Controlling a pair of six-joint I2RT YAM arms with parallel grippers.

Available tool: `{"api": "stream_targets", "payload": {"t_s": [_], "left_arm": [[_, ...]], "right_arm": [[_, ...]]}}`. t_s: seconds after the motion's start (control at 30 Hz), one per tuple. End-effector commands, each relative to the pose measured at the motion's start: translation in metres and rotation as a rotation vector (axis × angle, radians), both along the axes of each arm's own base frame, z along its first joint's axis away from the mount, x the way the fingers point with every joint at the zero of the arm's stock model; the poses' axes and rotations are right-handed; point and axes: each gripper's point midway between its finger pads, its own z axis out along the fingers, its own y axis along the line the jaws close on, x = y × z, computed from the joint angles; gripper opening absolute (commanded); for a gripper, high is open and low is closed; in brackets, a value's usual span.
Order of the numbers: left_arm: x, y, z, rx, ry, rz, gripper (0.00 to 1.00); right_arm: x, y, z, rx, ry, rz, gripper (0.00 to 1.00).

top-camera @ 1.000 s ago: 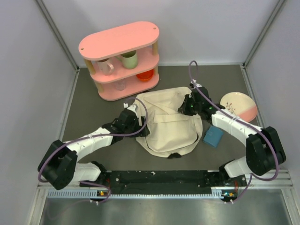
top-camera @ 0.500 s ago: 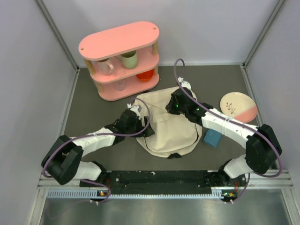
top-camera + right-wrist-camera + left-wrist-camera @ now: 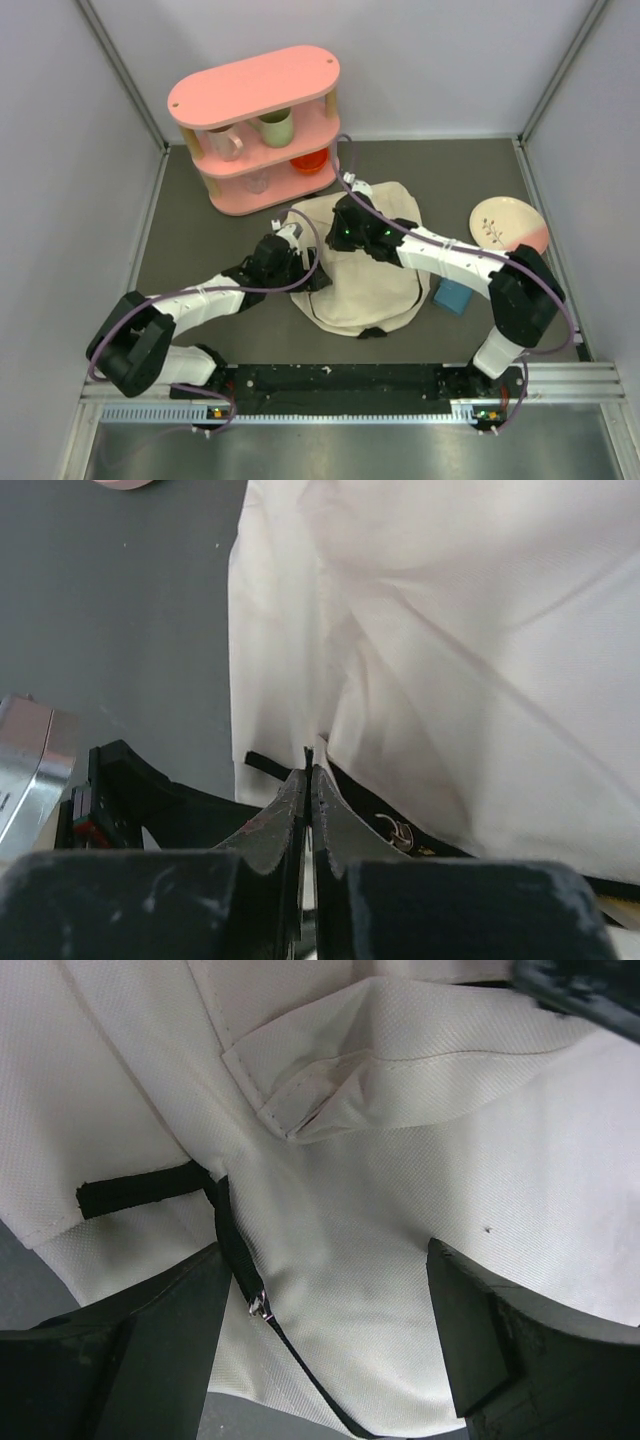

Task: Pack the student bag
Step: Unzip the student bag at the center of the board.

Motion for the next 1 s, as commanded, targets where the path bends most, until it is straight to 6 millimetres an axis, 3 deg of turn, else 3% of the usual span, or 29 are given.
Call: {"api": "stream_targets", "payload": {"t_s": [0.0, 0.27, 0.3, 0.37, 0.43, 0.57, 0.63, 0.67, 0.83, 0.93, 0.97], "left_arm": [[0.006, -0.009, 0.028, -0.086, -0.090, -0.011, 0.82], [0.001, -0.003, 0.030, -0.100, -0.115, 0.000, 0.82], [0.001, -0.001, 0.032, -0.100, -0.118, 0.008, 0.82], [0.002, 0.006, 0.029, -0.082, -0.122, 0.049, 0.82], [0.000, 0.023, 0.024, -0.030, -0.102, 0.118, 0.82], [0.008, 0.084, 0.006, 0.173, -0.105, 0.394, 0.87], [0.007, 0.099, 0.002, 0.209, -0.105, 0.452, 0.90], [0.009, 0.101, 0.001, 0.210, -0.103, 0.465, 0.95], [0.020, 0.097, -0.017, 0.215, -0.013, 0.456, 0.96], [0.025, 0.083, -0.028, 0.160, 0.024, 0.404, 0.96], [0.035, 0.071, -0.019, 0.089, -0.023, 0.381, 0.96]], "right_arm": [[0.005, 0.052, 0.037, 0.154, -0.043, 0.068, 0.00], [0.014, 0.080, 0.030, 0.180, -0.011, 0.087, 0.00], [0.016, 0.083, 0.022, 0.177, 0.009, 0.081, 0.00], [0.021, 0.079, 0.017, 0.150, 0.012, 0.048, 0.00], [0.023, 0.070, 0.018, 0.137, 0.005, 0.025, 0.00], [0.025, 0.043, 0.007, 0.115, 0.022, -0.020, 0.00], [0.026, 0.035, 0.006, 0.109, 0.019, -0.028, 0.00], [0.025, 0.033, 0.006, 0.105, 0.017, -0.029, 0.00], [0.021, 0.022, 0.011, 0.110, 0.010, -0.043, 0.00], [0.020, 0.018, 0.013, 0.113, 0.007, -0.045, 0.00], [0.020, 0.017, 0.016, 0.117, 0.002, -0.047, 0.00]]}}
